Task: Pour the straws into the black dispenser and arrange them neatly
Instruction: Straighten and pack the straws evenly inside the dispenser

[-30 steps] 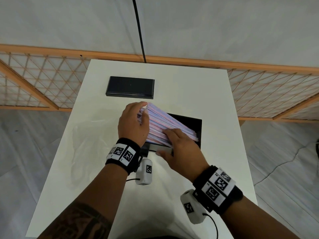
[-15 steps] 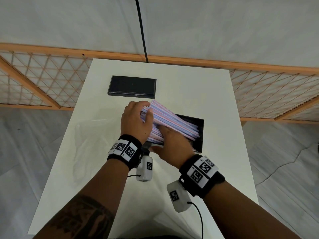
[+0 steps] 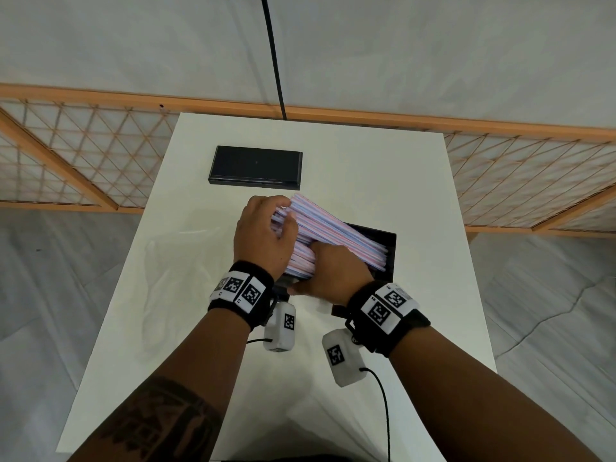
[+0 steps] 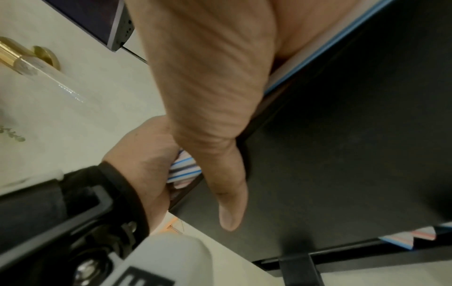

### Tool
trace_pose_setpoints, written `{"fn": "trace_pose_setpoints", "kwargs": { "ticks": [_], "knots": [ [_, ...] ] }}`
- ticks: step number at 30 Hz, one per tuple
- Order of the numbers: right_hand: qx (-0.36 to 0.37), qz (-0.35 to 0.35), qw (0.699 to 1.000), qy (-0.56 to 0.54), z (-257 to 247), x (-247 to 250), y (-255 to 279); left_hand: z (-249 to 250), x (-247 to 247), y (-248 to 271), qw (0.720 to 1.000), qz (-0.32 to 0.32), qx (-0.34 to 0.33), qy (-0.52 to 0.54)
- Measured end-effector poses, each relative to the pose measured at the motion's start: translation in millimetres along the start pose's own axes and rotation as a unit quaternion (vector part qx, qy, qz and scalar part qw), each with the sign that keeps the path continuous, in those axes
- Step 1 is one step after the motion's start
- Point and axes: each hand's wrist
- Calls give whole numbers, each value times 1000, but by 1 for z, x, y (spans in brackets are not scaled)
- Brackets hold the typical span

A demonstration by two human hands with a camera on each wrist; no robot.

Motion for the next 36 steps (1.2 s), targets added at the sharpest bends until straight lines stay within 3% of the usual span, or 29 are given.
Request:
{"fn": "trace_pose_setpoints", "kwargs": {
  "ticks": [5, 14, 20, 29, 31, 34, 36],
  "knots": [
    [26, -4, 1000, 9, 1, 9, -1, -2, 0, -1, 1000, 1, 4, -12],
    [105, 156, 978, 89, 3, 5, 7, -4, 4, 2, 1000, 1, -10, -4],
    [106, 224, 958, 143, 4, -3, 12, -5, 5, 4, 1000, -4, -7, 4],
    [78, 233, 965, 89, 11, -4, 39, -5, 7, 3, 1000, -3, -13, 1],
    [80, 304, 947, 57, 11, 3, 51, -4, 9, 3, 1000, 2, -21, 14],
    [71, 445, 893, 15, 14, 30, 52, -5, 10, 4, 999, -2, -30, 19],
    [43, 464, 885, 2, 20, 47, 36, -5, 9, 4, 1000, -8, -27, 12]
  ]
}}
Point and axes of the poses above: each hand's wrist, its own y-axis away from the middle knuckle, its own x-axis out of the back of the hand, z = x × y, and after that the axes turned 6 degrees about z, right-handed
